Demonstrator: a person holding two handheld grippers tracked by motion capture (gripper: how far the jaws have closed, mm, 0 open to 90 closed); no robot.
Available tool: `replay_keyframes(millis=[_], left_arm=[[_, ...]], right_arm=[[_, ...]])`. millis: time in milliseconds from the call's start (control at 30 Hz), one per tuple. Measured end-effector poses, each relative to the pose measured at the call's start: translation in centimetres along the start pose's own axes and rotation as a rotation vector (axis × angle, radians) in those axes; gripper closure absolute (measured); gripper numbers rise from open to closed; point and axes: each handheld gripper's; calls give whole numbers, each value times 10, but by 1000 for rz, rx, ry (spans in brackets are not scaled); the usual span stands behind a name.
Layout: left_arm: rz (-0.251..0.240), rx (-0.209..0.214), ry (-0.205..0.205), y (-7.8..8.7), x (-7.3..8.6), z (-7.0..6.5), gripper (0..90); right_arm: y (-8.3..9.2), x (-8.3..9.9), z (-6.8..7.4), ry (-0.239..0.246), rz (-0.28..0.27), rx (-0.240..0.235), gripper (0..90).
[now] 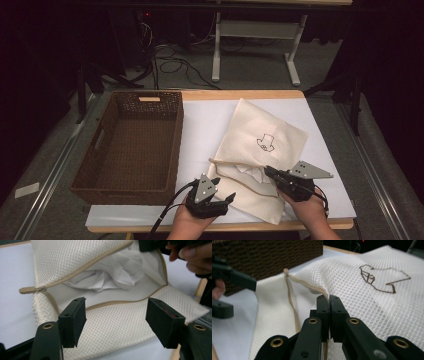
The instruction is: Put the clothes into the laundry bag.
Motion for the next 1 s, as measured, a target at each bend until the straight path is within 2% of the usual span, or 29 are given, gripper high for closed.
replay_keyframes(millis=[233,433,567,633,800,1000], left_arm=[[-23,-12,9,6,-1,1,337],[-31,-19,24,8,-2,4,337],[-29,-24,24,10,-1,4,337],[-30,-30,27,11,-1,5,340],[-31,-41,30,12,0,6,339],[-48,-43,33,17,-2,7,379]], right_arm=[[-2,12,8,24,84,0,883],[-19,22,20,89,187,-17,880],[-29,27,33,222,255,-4,876],[-33,29,36,264,286,11,877],[-35,29,32,256,305,38,879],[-34,32,9,215,317,85,879]])
Point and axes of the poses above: each handheld gripper's, and its own axes: y roughly backward along the jaws, x roughly out of its underside, z roughly to its left, and after that the axes turned 13 degrees about x, right-handed
